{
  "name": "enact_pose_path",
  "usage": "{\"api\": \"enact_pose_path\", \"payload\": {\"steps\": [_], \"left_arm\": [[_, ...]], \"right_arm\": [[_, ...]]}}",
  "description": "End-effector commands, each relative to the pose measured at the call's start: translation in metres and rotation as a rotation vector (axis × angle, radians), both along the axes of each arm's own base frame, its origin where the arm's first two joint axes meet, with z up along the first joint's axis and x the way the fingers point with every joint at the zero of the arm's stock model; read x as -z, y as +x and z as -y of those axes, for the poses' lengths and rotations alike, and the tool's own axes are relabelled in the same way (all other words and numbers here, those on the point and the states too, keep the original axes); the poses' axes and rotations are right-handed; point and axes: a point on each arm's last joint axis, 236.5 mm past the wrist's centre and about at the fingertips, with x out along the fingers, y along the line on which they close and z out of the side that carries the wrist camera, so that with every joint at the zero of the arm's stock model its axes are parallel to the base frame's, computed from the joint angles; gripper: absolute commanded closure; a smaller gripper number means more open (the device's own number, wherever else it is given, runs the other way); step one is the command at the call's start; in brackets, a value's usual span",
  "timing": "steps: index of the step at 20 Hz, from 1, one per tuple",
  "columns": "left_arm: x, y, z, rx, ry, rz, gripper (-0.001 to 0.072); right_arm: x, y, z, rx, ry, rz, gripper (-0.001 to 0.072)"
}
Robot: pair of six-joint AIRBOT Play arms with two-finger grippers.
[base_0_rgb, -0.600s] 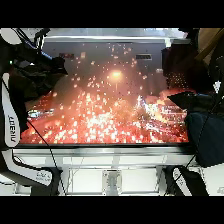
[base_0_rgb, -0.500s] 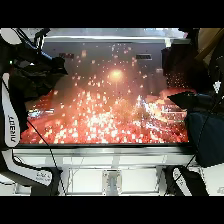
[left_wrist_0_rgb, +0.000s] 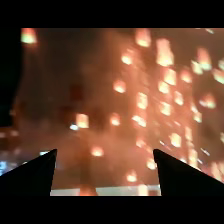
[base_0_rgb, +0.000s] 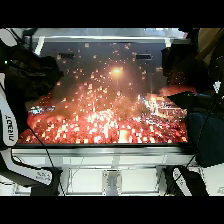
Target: Fold the clothes and pants, and hang the long-sleeved shirts on hangers.
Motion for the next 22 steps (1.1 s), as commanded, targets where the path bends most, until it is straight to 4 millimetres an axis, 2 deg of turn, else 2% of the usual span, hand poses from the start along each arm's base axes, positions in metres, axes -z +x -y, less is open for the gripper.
{"api": "enact_pose_path", "payload": {"steps": [1,3,6,9,13,17,20,21,22], "left_arm": [[-0.018,0.030,-0.104,-0.265,0.199,0.167,0.0031],[0.005,0.039,-0.135,-0.355,0.170,0.160,0.0030],[0.052,0.051,-0.174,-0.448,0.148,0.127,0.0029],[0.082,0.066,-0.200,-0.546,0.105,0.159,0.0029],[0.106,0.070,-0.215,-0.570,0.104,0.147,0.0029],[0.112,0.072,-0.226,-0.584,0.103,0.159,0.0030],[0.136,0.067,-0.226,-0.588,0.100,0.099,0.0031],[0.146,0.066,-0.226,-0.588,0.096,0.081,0.0052],[0.154,0.067,-0.222,-0.589,0.079,0.069,0.0245]], "right_arm": [[-0.001,0.001,0.000,0.004,-0.001,0.008,0.0702],[-0.009,0.013,0.005,0.048,0.009,0.054,0.0702],[-0.019,0.029,0.016,0.113,0.010,0.115,0.0702],[-0.018,0.027,0.014,0.106,0.011,0.107,0.0702],[-0.022,0.033,0.019,0.132,0.009,0.131,0.0702],[-0.024,0.038,0.023,0.152,0.003,0.150,0.0702],[-0.027,0.042,0.026,0.171,0.003,0.168,0.0702],[-0.029,0.044,0.028,0.182,0.004,0.179,0.0702],[-0.031,0.046,0.030,0.193,0.005,0.189,0.0702]]}}
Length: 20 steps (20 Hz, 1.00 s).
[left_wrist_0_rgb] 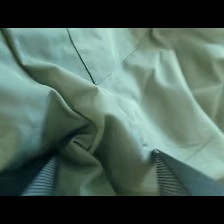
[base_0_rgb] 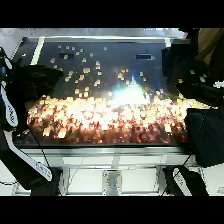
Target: Fold the clothes and pants, and hang the long-sleeved shirts on hangers.
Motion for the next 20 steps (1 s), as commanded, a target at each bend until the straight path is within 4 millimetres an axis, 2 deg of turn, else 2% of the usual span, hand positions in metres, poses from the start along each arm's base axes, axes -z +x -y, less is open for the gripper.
{"api": "enact_pose_path", "payload": {"steps": [1,2,4,5,6,7,9,10,11,12,14,16,18,20], "left_arm": [[0.027,0.000,0.006,-0.006,-0.054,-0.031,0.0593],[0.030,0.000,0.009,-0.002,-0.067,-0.035,0.0669],[0.022,-0.003,0.020,0.028,-0.099,-0.042,0.0670],[0.009,-0.002,0.033,0.063,-0.129,-0.025,0.0670],[-0.014,0.002,0.051,0.101,-0.175,0.023,0.0670],[-0.044,0.007,0.075,0.155,-0.223,0.088,0.0671],[-0.120,0.012,0.140,0.322,-0.307,0.236,0.0671],[-0.156,0.005,0.181,0.425,-0.336,0.284,0.0671],[-0.183,-0.007,0.222,0.518,-0.347,0.303,0.0671],[-0.197,-0.019,0.257,0.590,-0.346,0.291,0.0671],[-0.203,-0.050,0.334,0.752,-0.372,0.218,0.0671],[-0.192,-0.079,0.409,0.904,-0.405,0.132,0.0671],[-0.172,-0.102,0.481,1.007,-0.447,0.073,0.0670],[-0.141,-0.123,0.549,1.093,-0.476,0.030,0.0669]], "right_arm": [[-0.008,0.008,0.007,0.038,0.001,0.039,0.0702],[-0.009,0.010,0.008,0.046,0.002,0.048,0.0702],[-0.014,0.013,0.011,0.064,0.004,0.068,0.0702],[-0.018,0.014,0.012,0.068,-0.004,0.079,0.0702],[-0.025,0.015,0.015,0.078,-0.017,0.099,0.0702],[-0.033,0.016,0.018,0.084,-0.034,0.119,0.0702],[-0.048,0.015,0.026,0.101,-0.106,0.156,0.0702],[-0.054,0.014,0.033,0.113,-0.162,0.169,0.0702],[-0.059,0.012,0.043,0.131,-0.232,0.177,0.0702],[-0.063,0.010,0.053,0.150,-0.298,0.179,0.0702],[-0.069,0.005,0.075,0.191,-0.425,0.174,0.0702],[-0.074,0.002,0.093,0.232,-0.514,0.172,0.0702],[-0.070,0.001,0.103,0.251,-0.557,0.157,0.0702],[-0.063,0.001,0.103,0.241,-0.561,0.127,0.0702]]}}
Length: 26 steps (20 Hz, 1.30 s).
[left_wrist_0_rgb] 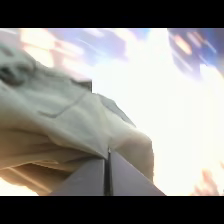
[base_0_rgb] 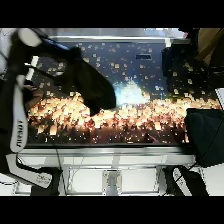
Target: Fold the clothes and pants, and hang the long-sleeved shirts on hangers.
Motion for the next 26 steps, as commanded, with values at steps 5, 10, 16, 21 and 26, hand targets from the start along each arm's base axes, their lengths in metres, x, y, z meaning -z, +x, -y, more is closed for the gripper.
{"api": "enact_pose_path", "payload": {"steps": [5,10,16,21,26], "left_arm": [[0.058,-0.024,0.157,0.191,-0.045,0.055,0.0012],[0.043,0.053,-0.051,-0.224,0.091,0.004,0.0012],[0.130,0.048,-0.210,-0.607,-0.034,-0.345,0.0012],[0.179,0.085,-0.194,-0.573,-0.143,-0.328,0.0013],[0.220,0.107,-0.175,-0.490,-0.172,-0.271,0.0013]], "right_arm": [[0.035,-0.001,0.016,0.019,-0.052,-0.151,0.0605],[0.100,-0.010,-0.024,-0.104,0.139,-0.393,0.0336],[0.197,-0.014,-0.097,-0.197,0.486,-0.521,0.0336],[0.232,-0.024,-0.162,-0.275,0.492,-0.554,0.0336],[0.233,-0.044,-0.232,-0.419,0.466,-0.563,0.0336]]}}
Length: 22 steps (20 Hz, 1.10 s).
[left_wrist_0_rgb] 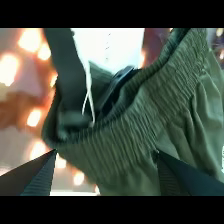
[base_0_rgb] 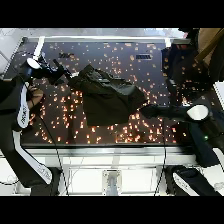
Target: Fold the clothes and pants, and hang the long-sleeved shirts on hangers.
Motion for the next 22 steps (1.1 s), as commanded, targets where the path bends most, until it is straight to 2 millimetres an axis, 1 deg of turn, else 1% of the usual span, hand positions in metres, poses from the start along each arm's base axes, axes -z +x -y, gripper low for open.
{"api": "enact_pose_path", "payload": {"steps": [1,3,5,6,7,8,10,12,13,15,17,18,19,21,22], "left_arm": [[0.032,0.009,0.012,0.070,-0.008,0.031,0.0013],[0.037,0.009,0.024,0.112,-0.022,0.045,0.0013],[0.044,0.009,0.025,0.117,-0.020,0.041,0.0017],[0.045,0.008,0.025,0.122,-0.022,0.034,0.0109],[0.045,0.005,0.027,0.130,-0.027,0.025,0.0329],[0.044,0.001,0.031,0.151,-0.040,0.019,0.0661],[0.031,-0.008,0.043,0.229,-0.073,0.026,0.0670],[0.003,-0.014,0.041,0.264,-0.081,0.055,0.0671],[-0.018,-0.016,0.037,0.266,-0.076,0.080,0.0671],[-0.077,-0.026,0.028,0.277,-0.056,0.157,0.0670],[-0.140,-0.049,0.024,0.313,-0.028,0.235,0.0670],[-0.170,-0.066,0.026,0.340,-0.017,0.262,0.0670],[-0.195,-0.087,0.032,0.378,-0.007,0.279,0.0670],[-0.230,-0.126,0.045,0.422,-0.012,0.267,0.0670],[-0.237,-0.135,0.047,0.407,0.007,0.259,0.0670]], "right_arm": [[0.011,-0.017,-0.045,-0.071,0.012,-0.021,0.0336],[0.024,-0.017,-0.057,-0.080,-0.004,-0.035,0.0336],[0.032,-0.007,-0.063,-0.061,-0.003,-0.026,0.0336],[0.036,-0.003,-0.064,-0.052,-0.005,-0.027,0.0336],[0.040,-0.002,-0.065,-0.047,-0.007,-0.035,0.0336],[0.042,-0.002,-0.064,-0.048,-0.011,-0.040,0.0337],[0.041,-0.002,-0.063,-0.050,-0.014,-0.038,0.0337],[0.037,-0.004,-0.056,-0.072,-0.043,-0.045,0.0337],[0.035,-0.005,-0.049,-0.076,-0.062,-0.057,0.0338],[0.026,-0.004,-0.031,-0.077,-0.099,-0.062,0.0338],[0.020,0.001,-0.010,-0.051,-0.134,-0.051,0.0337],[0.019,0.005,0.000,-0.030,-0.146,-0.042,0.0337],[0.019,0.010,0.009,-0.009,-0.159,-0.037,0.0337],[0.021,0.016,0.022,0.022,-0.176,-0.032,0.0338],[0.021,0.018,0.025,0.031,-0.176,-0.031,0.0337]]}}
